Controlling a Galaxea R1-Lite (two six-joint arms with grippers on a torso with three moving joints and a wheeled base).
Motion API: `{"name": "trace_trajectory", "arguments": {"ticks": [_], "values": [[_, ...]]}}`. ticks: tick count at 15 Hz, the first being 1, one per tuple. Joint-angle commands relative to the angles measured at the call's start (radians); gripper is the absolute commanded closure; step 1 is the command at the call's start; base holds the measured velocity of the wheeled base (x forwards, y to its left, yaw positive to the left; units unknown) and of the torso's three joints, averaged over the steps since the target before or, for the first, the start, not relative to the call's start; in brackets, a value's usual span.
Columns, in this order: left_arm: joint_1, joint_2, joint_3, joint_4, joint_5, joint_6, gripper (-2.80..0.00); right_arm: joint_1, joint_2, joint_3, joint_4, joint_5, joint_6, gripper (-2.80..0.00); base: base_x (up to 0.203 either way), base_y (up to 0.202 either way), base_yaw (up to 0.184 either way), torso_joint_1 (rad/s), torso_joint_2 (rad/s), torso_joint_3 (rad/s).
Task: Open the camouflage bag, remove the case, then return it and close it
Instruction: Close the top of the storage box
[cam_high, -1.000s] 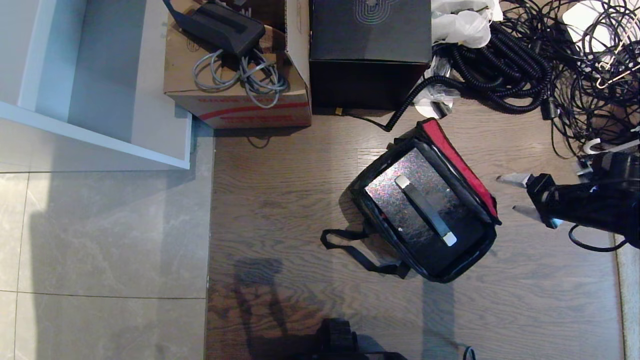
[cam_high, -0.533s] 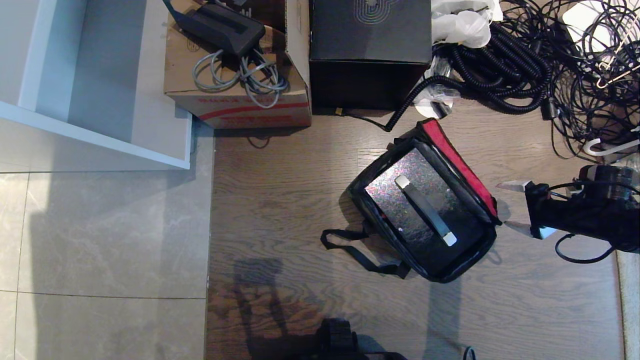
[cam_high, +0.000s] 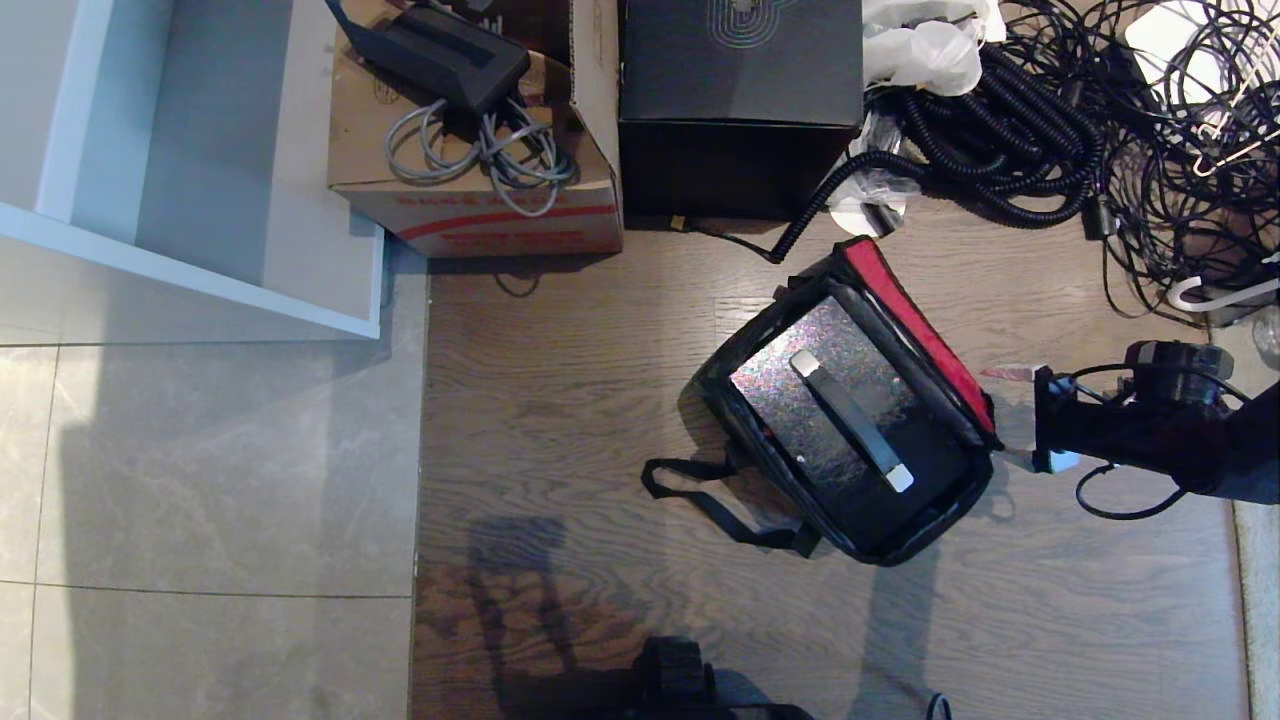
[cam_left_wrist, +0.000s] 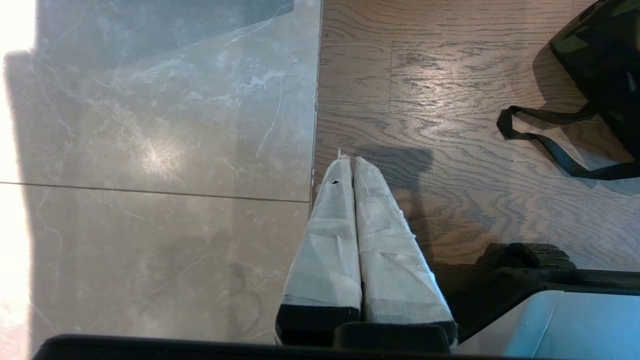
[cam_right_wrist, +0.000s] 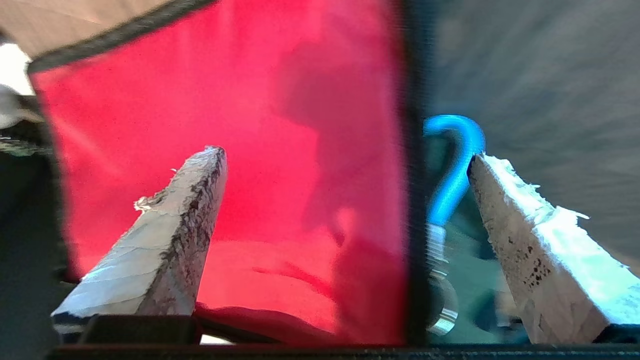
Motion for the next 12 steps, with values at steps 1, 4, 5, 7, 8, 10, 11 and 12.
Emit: {"name": "trace_trajectory", "arguments": {"ticks": [1, 4, 5, 7, 8, 10, 11, 12], "values": [[-0.001, 0.0, 0.0, 0.0, -0.001, 0.0, 0.0, -0.003, 0.041, -0.04, -0.028, 0.011, 0.038, -2.8, 0.0, 0.0, 0.0, 0.0, 0.0, 0.0], [-0.001, 0.0, 0.0, 0.0, 0.001, 0.0, 0.0, -0.003, 0.066, -0.08, -0.034, 0.018, 0.065, -2.8, 0.0, 0.0, 0.0, 0.0, 0.0, 0.0], [-0.001, 0.0, 0.0, 0.0, -0.001, 0.0, 0.0, -0.001, 0.069, -0.083, -0.034, 0.02, 0.065, 0.0, 0.0, 0.0, 0.0, 0.0, 0.0, 0.0], [-0.001, 0.0, 0.0, 0.0, 0.001, 0.0, 0.0, 0.001, 0.086, -0.098, -0.027, 0.03, 0.066, 0.0, 0.0, 0.0, 0.0, 0.0, 0.0, 0.0], [-0.001, 0.0, 0.0, 0.0, -0.001, 0.0, 0.0, 0.005, 0.095, -0.099, -0.027, 0.034, 0.066, 0.0, 0.0, 0.0, 0.0, 0.0, 0.0, 0.0], [-0.001, 0.0, -0.001, 0.0, 0.001, 0.0, 0.0, 0.008, 0.098, -0.104, -0.025, 0.034, 0.064, 0.0, 0.0, 0.0, 0.0, 0.0, 0.0, 0.0], [-0.001, 0.0, 0.0, 0.0, 0.001, 0.0, 0.0, 0.007, 0.091, -0.101, -0.025, 0.034, 0.062, 0.0, 0.0, 0.0, 0.0, 0.0, 0.0, 0.0], [-0.001, 0.0, 0.0, 0.0, 0.001, 0.0, 0.0, 0.007, 0.082, -0.098, -0.025, 0.033, 0.056, 0.0, 0.0, 0.0, 0.0, 0.0, 0.0, 0.0]]}}
